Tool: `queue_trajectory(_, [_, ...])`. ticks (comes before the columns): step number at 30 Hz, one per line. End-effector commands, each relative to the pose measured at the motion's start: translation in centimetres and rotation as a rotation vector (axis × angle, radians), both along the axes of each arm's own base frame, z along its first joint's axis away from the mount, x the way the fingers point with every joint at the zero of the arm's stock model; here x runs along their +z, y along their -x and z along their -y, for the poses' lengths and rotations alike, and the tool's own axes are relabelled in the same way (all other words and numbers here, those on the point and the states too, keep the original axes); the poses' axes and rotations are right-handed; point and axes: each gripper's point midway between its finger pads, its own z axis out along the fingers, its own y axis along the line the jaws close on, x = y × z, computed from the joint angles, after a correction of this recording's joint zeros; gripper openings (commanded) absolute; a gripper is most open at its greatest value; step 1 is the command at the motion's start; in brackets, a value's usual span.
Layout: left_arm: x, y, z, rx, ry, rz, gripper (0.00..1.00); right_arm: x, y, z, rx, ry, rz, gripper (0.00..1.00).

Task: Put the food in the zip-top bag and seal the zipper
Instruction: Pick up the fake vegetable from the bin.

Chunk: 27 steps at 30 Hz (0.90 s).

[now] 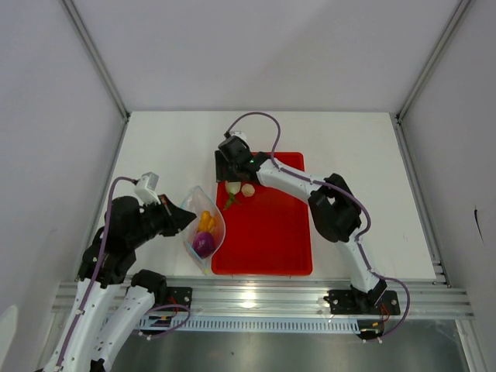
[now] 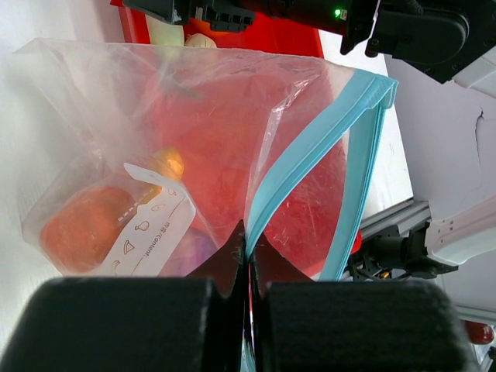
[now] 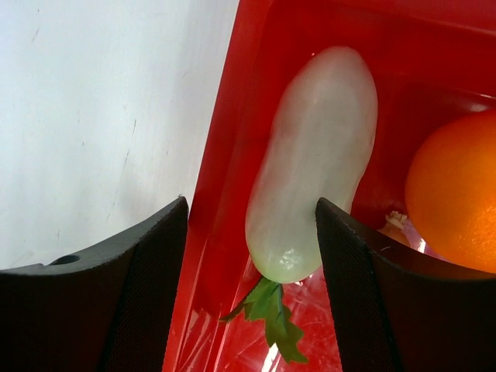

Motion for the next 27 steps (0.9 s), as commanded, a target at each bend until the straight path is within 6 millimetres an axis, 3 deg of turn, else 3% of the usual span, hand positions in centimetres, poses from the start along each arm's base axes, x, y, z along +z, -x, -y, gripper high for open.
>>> queue_trajectory(1, [1.1, 0.1, 0.1, -0.004, 0.011, 0.029, 0.01, -3.0, -0.2, 0.5, -0.017, 0.051, -0.046, 0.69])
queue_trajectory(5, [1.2, 0.1, 0.1, -0.006, 0.012, 0.029, 0.01, -4.1, -0.6, 1.3, -0.046, 0.089, -0.052, 0.69])
queue_trajectory(9, [1.2, 0.1, 0.0, -0.005, 0.009, 0.033, 0.00, -4.1, 0.1, 1.2, -0.004, 0.082, -0.043, 0.68])
queue_trajectory(16, [1.0, 0.1, 0.1, -0.008, 0.009, 0.028, 0.01, -0.2, 0.5, -0.1, 0.057, 0.011, 0.049, 0.74])
queue_trajectory(22, [0.7, 0.1, 0.0, -0.006, 0.001, 0.024, 0.01, 3.4, 0.2, 0.7, 0.026, 0.001, 0.116, 0.76])
queue_trajectory(27, [0.7, 0.0, 0.2, -0.013, 0.004, 0.023, 0.00, 3.3, -0.1, 1.8, 0.000, 0.022, 0.115, 0.77])
